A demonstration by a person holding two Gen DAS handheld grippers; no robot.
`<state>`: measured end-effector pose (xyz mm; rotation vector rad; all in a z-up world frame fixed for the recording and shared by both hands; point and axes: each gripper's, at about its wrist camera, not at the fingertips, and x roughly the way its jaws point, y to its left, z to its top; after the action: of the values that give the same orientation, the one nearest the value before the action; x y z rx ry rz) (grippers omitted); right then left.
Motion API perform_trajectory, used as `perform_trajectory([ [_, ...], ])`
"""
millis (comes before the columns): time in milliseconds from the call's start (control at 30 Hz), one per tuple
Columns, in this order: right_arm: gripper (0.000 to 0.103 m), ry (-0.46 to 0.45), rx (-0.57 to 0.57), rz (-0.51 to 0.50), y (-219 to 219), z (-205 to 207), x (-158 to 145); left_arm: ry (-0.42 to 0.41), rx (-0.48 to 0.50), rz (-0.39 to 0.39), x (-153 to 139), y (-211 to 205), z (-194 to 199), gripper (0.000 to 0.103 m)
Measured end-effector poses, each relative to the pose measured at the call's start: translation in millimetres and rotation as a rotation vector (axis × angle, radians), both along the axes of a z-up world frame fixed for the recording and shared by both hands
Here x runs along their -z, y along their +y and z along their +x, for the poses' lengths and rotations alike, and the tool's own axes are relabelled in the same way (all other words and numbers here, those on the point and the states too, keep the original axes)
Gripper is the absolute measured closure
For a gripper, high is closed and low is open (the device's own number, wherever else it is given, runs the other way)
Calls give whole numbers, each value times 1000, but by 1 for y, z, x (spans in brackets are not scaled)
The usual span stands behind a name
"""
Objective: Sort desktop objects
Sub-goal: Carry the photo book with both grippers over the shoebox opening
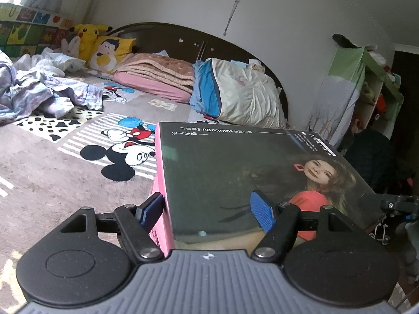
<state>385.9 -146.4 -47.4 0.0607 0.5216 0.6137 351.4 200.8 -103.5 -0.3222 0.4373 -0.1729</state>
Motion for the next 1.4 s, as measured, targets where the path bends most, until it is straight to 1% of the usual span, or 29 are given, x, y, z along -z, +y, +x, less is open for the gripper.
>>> perform_trajectory([
  [400, 1, 34, 15, -35, 6, 20, 15, 30, -11, -7, 15, 1, 20, 31],
  [533, 1, 38, 20, -42, 5, 20, 20, 28, -10, -1, 16, -1, 21, 31],
  [667, 1, 39, 33, -45, 1, 19, 25, 42, -7, 6, 20, -6, 21, 31],
  [867, 2, 44, 66, -77, 3, 22, 32, 53, -7, 12, 26, -12, 20, 31],
  [967, 2, 31, 77, -85, 3, 22, 33, 55, -9, 12, 24, -14, 20, 31],
  [1133, 2, 32, 116, -82, -2, 24, 35, 54, -16, 47, 21, -22, 21, 31],
  [1233, 2, 38, 121, -63, -6, 24, 37, 54, -22, 34, 21, -21, 21, 31],
  [1400, 2, 44, 120, -54, -7, 24, 38, 51, -26, 48, 20, -24, 20, 31],
])
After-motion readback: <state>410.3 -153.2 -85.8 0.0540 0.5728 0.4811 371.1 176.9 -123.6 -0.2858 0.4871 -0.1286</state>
